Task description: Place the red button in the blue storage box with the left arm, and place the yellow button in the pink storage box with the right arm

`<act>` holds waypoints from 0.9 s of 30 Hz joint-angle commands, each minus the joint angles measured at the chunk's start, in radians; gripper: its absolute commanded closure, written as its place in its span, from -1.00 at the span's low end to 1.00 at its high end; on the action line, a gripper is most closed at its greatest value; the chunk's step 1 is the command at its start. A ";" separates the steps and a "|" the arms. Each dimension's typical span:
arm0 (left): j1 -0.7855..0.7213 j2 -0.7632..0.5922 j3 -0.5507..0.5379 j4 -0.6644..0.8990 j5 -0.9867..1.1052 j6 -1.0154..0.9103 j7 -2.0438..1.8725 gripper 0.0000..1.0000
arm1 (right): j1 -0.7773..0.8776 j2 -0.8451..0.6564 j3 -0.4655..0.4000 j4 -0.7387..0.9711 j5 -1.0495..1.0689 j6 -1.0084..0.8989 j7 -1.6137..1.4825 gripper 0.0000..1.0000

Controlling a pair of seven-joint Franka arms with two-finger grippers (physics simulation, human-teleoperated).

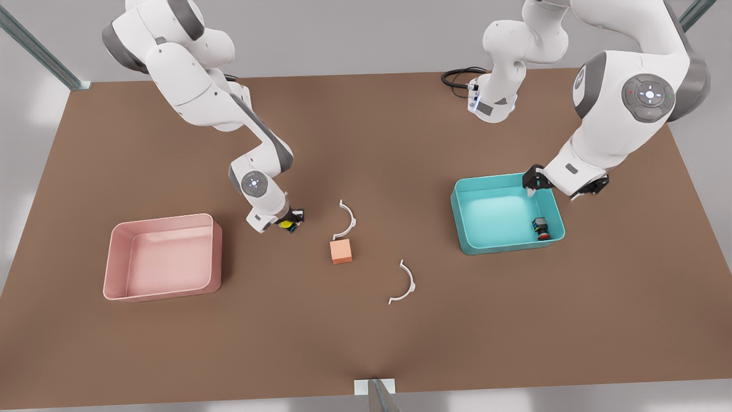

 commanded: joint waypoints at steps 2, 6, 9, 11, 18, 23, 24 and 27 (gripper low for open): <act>0.001 -0.001 0.001 0.001 -0.001 -0.039 -0.011 -1.00 | -0.003 0.003 0.000 0.001 -0.008 0.021 0.008 -0.35; -0.001 0.000 0.001 0.000 -0.004 -0.039 -0.011 -1.00 | -0.003 0.004 0.000 0.001 -0.008 0.021 0.008 -0.15; -0.001 -0.001 -0.001 0.001 -0.004 -0.041 -0.011 -1.00 | -0.003 0.000 0.003 0.001 -0.007 0.015 0.008 -0.14; -0.001 -0.001 -0.001 0.001 -0.004 -0.047 -0.011 -1.00 | -0.003 -0.057 -0.002 0.034 -0.007 -0.054 0.002 -0.14; -0.001 -0.003 -0.001 0.001 -0.004 -0.048 -0.011 -1.00 | -0.041 -0.194 -0.110 0.066 -0.007 -0.117 -0.168 -0.14; 0.001 -0.003 -0.001 0.001 -0.005 -0.047 -0.011 -1.00 | -0.168 -0.302 -0.135 0.031 -0.005 -0.183 -0.283 -0.14; 0.002 -0.003 -0.001 0.001 -0.011 -0.047 -0.011 -1.00 | -0.222 -0.315 -0.123 0.028 -0.007 -0.201 -0.318 -0.15; 0.004 -0.004 -0.001 0.001 -0.021 -0.045 -0.006 -1.00 | -0.484 -0.302 0.024 0.028 -0.005 -0.203 -0.439 -0.15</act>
